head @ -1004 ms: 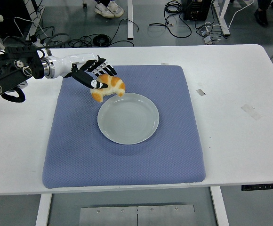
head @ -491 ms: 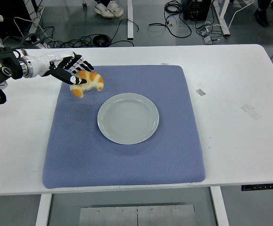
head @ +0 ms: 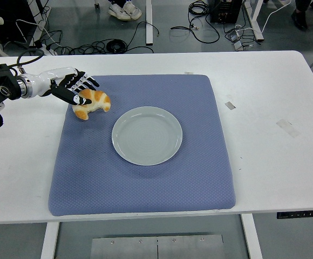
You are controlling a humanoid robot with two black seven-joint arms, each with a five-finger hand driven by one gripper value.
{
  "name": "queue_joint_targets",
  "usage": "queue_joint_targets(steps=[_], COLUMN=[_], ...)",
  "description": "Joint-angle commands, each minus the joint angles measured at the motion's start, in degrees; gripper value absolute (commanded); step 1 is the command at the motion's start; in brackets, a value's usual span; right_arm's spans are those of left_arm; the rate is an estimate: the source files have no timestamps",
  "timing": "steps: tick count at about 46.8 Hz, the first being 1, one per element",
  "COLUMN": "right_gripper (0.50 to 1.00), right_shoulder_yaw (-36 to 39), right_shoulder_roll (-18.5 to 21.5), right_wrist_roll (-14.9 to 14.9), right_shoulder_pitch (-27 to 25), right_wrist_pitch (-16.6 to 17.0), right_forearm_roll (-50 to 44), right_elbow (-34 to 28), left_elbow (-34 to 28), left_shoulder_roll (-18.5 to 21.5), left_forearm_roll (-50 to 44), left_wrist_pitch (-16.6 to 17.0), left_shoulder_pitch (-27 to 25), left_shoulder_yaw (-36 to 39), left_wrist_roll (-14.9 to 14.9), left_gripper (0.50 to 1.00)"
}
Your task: Place the bread on the table
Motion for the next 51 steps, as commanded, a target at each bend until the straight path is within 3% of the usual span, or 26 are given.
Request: queue_joint_targets(steps=[1, 20, 28, 33, 40, 51], right_gripper=[1.000, 1.000, 1.000, 1.000, 1.000, 1.000], right_shoulder_yaw=[0.0, 0.0, 0.0, -0.1, -0.1, -0.1], right_shoulder_roll=[0.0, 0.0, 0.0, 0.0, 0.0, 0.0], right_wrist_roll=[0.0, 0.0, 0.0, 0.0, 0.0, 0.0], right_shoulder_pitch=[0.0, 0.0, 0.0, 0.0, 0.0, -0.1], right_wrist_pitch=[0.0, 0.0, 0.0, 0.0, 0.0, 0.0], right_forearm_roll=[0.0, 0.0, 0.0, 0.0, 0.0, 0.0], right_elbow=[0.0, 0.0, 0.0, 0.0, -0.1, -0.1], left_elbow=[0.0, 0.0, 0.0, 0.0, 0.0, 0.0], left_shoulder_roll=[-0.1, -0.1, -0.2, -0.2, -0.2, -0.2], left_forearm_roll=[-0.1, -0.1, -0.6, -7.0, -14.1, -16.8], left_wrist_pitch=[0.1, 0.1, 1.1, 1.8, 1.8, 1.8], left_shoulder_pitch=[0.0, 0.0, -0.1, 0.0, -0.4, -0.5], left_shoulder_yaw=[-0.1, -0.3, -1.1, -5.1, -6.8, -11.4], left_wrist_roll=[0.0, 0.0, -0.1, -0.1, -0.1, -0.1], left_gripper=[0.769, 0.808, 0.893, 0.963, 0.971, 0.972])
